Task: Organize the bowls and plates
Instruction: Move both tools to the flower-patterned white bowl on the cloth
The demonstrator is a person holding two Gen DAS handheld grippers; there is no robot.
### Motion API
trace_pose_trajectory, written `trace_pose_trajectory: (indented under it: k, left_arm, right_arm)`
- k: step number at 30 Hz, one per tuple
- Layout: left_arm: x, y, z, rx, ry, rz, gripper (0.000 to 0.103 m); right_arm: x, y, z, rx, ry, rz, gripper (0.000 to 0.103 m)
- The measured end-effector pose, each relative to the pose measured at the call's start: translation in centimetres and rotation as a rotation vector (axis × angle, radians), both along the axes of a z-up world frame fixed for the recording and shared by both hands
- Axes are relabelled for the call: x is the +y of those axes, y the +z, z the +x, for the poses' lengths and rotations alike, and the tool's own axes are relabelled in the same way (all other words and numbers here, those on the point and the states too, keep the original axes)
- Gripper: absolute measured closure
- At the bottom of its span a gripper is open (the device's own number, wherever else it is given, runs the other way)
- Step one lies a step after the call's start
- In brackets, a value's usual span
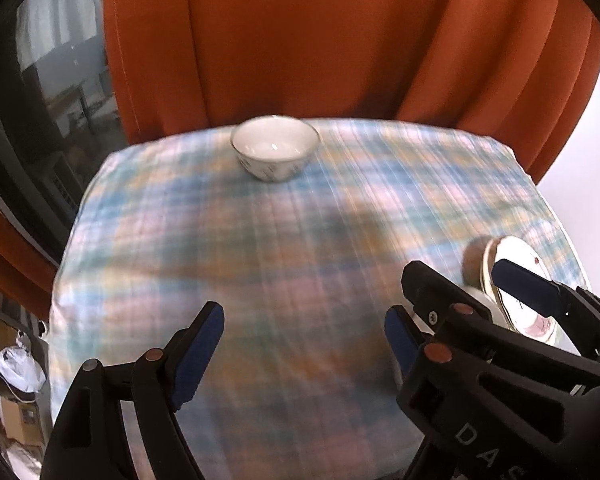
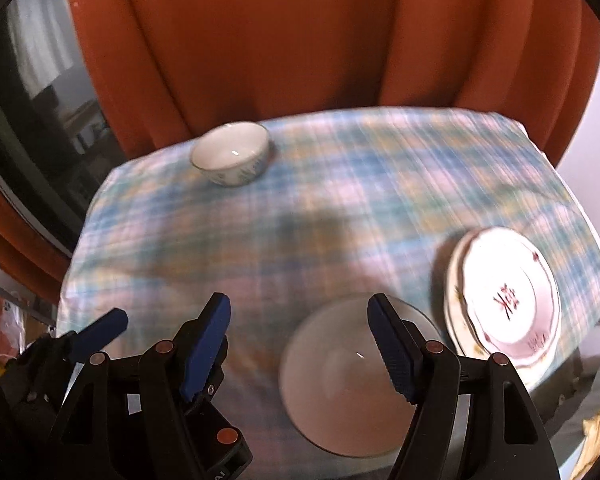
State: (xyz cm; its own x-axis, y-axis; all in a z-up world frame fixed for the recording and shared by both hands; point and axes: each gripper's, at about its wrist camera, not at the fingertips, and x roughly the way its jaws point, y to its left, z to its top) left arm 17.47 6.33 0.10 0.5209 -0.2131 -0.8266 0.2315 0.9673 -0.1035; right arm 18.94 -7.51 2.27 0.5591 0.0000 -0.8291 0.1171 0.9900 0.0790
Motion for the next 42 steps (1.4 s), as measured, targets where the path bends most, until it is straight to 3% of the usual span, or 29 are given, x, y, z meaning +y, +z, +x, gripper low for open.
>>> trace_pose_trajectory:
  k: [13, 24, 37, 42]
  left_arm:
    - [2.4, 1.9, 5.6, -0.050, 0.077, 0.013, 0.017]
    - [0.8, 2.4, 12.8, -0.086, 0.160, 0.055, 0.017]
    - [-0.4, -0.6, 20.0, -0.113, 0.269, 0.117, 0.017]
    - [-0.5, -2.8, 22.0, -0.085, 0.307, 0.149, 0.024]
  right_arm:
    - [3.4, 2.2, 6.5, -0.041, 0.089, -0.016, 0.029]
    - [2.0, 2.2, 14.6, -0.062, 0.148, 0.030, 0.029]
    - [1.1, -0.5, 24.0, -0.088, 0.166, 0.024, 0.029]
    - [1.0, -3.1, 26.4, -0.058, 0.156, 0.013, 0.028]
